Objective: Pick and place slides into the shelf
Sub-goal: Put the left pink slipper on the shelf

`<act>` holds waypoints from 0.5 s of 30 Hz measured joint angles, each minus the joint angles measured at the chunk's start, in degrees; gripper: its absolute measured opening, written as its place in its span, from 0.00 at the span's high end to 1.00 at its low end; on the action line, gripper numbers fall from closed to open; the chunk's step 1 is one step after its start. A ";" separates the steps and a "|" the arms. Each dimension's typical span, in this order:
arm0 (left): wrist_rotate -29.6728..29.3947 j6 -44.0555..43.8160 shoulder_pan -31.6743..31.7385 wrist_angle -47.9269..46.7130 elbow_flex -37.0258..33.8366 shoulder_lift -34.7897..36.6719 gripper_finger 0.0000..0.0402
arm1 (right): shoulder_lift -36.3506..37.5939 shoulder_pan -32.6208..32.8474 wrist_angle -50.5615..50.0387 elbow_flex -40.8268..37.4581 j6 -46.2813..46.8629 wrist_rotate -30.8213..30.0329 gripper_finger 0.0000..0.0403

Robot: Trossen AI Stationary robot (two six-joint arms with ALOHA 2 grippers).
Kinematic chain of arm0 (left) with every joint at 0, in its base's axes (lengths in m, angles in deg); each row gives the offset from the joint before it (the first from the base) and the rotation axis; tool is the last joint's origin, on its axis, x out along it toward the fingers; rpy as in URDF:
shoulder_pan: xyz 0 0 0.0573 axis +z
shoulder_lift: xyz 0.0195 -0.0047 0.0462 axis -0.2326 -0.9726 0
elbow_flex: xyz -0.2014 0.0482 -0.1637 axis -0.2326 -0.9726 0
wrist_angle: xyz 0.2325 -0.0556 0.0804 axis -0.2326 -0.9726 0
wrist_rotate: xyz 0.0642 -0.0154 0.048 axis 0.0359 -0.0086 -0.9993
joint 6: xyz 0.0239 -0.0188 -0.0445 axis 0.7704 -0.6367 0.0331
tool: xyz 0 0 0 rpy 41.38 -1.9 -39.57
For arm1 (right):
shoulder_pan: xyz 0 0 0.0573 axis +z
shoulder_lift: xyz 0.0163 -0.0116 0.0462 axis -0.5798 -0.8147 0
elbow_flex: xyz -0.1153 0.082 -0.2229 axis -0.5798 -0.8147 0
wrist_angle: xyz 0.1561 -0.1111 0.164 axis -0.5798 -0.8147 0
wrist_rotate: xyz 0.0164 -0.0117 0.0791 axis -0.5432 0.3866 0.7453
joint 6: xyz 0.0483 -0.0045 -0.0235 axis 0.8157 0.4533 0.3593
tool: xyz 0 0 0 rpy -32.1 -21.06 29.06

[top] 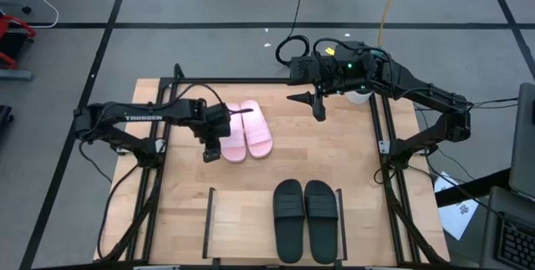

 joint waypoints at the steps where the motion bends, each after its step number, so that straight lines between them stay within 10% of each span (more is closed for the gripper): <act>1: 0.02 -0.80 -0.53 0.69 -0.20 -0.12 0.55 | 0.00 0.00 0.00 0.00 -0.06 0.00 0.56; 9: 1.32 -7.60 -3.35 4.59 -3.91 -0.20 0.55 | 0.00 -0.02 -0.17 0.00 -1.42 0.00 0.56; 15: -8.99 -13.97 -6.31 5.23 -4.41 -0.20 0.55 | 0.00 -0.02 -0.20 0.00 -1.85 0.00 0.56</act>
